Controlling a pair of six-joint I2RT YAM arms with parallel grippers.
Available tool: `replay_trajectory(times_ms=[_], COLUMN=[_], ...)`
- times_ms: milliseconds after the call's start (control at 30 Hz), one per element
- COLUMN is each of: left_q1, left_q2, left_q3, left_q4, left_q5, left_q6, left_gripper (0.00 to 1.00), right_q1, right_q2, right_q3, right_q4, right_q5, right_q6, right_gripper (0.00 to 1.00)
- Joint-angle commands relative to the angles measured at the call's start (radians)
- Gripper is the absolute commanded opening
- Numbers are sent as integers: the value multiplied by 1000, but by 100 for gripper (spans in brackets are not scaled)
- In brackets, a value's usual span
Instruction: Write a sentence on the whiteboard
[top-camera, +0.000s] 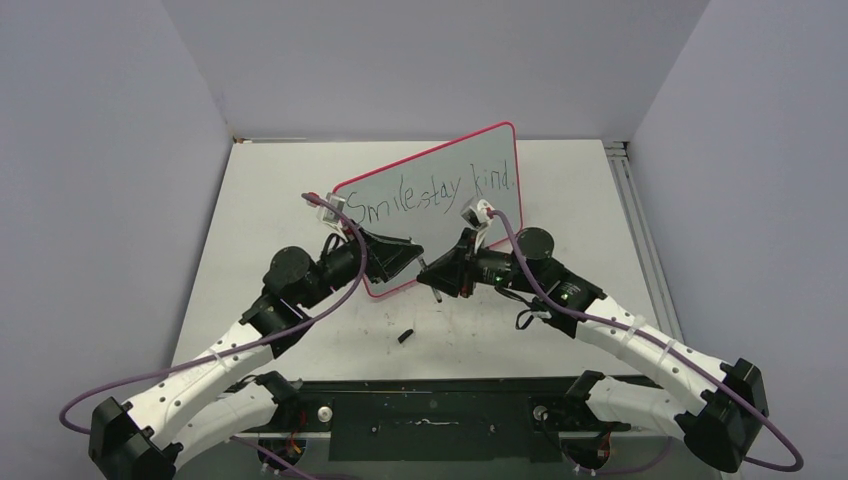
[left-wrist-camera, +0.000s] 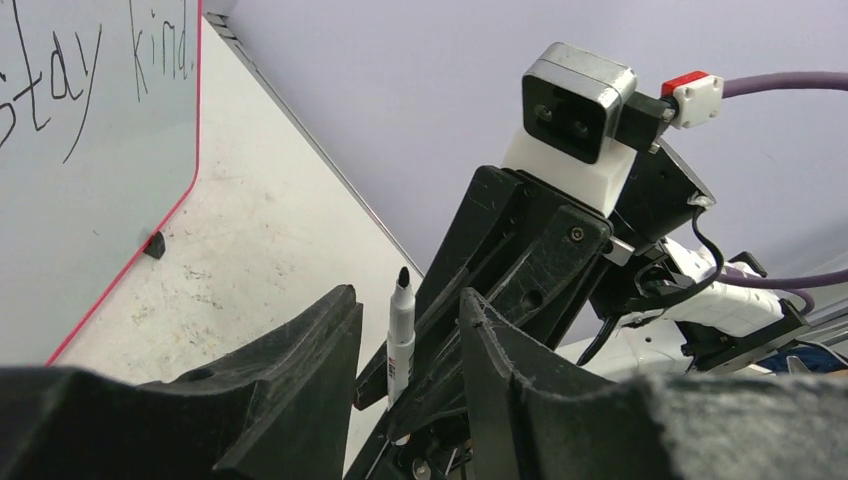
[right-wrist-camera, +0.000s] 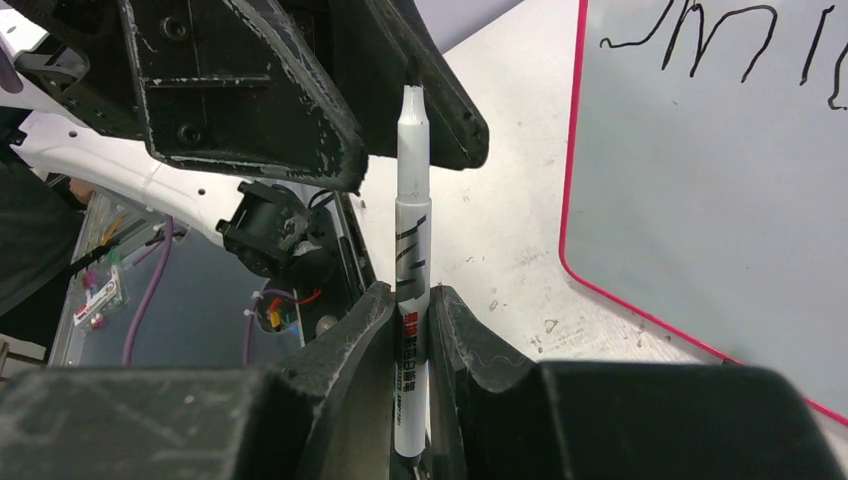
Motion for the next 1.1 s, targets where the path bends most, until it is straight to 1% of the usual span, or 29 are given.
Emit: replay_trajectory(times_ms=[0, 133, 200, 267, 333, 433, 567, 600, 667, 700, 733, 800, 833, 900, 933, 967, 1067], left_q1=[-11, -23, -35, -46, -53, -54, -55, -55, -54, -54, -54, -53, -53, -53, -54, -53, -53], left_q2=[11, 41, 55, 62, 60, 59, 84, 91, 99, 97, 92, 79, 72, 63, 59, 55, 38], left_q3=[38, 45, 49, 52, 53, 51, 67, 71, 72, 69, 65, 57, 58, 57, 54, 51, 34], left_q4=[48, 34, 36, 34, 26, 31, 48, 51, 63, 75, 92, 123, 131, 170, 195, 218, 273], left_q5=[-25, -26, -29, -36, -54, -76, -61, -55, -55, -67, -81, -127, -152, -189, -205, -220, -281], left_q6=[-12, -14, -15, -13, -5, -5, -20, -23, -35, -47, -62, -89, -100, -120, -131, -145, -171], left_gripper=[38, 38, 34, 26, 14, 4, 2, 0, 0, 0, 0, 0, 0, 0, 0, 0, 0], right_q1=[12, 13, 13, 12, 13, 13, 14, 14, 13, 14, 13, 14, 13, 12, 13, 12, 13], right_q2=[-2, 8, 11, 10, 5, 2, 11, 11, 10, 7, 1, -23, -36, -68, -84, -95, -120], right_q3=[22, 38, 40, 42, 38, 32, 42, 44, 47, 48, 46, 30, 19, -14, -38, -62, -142], right_q4=[57, 34, 37, 36, 39, 50, 41, 40, 32, 28, 27, 40, 61, 122, 171, 235, 460], right_q5=[44, 78, 86, 101, 120, 121, 108, 109, 118, 127, 145, 191, 220, 264, 274, 278, 291], right_q6=[-20, -32, -34, -33, -34, -32, -37, -40, -44, -44, -40, -30, -20, 13, 43, 74, 200], right_gripper=[5, 5, 5, 5, 5, 5, 5, 5, 8, 12, 18, 40, 56, 73, 78, 81, 85])
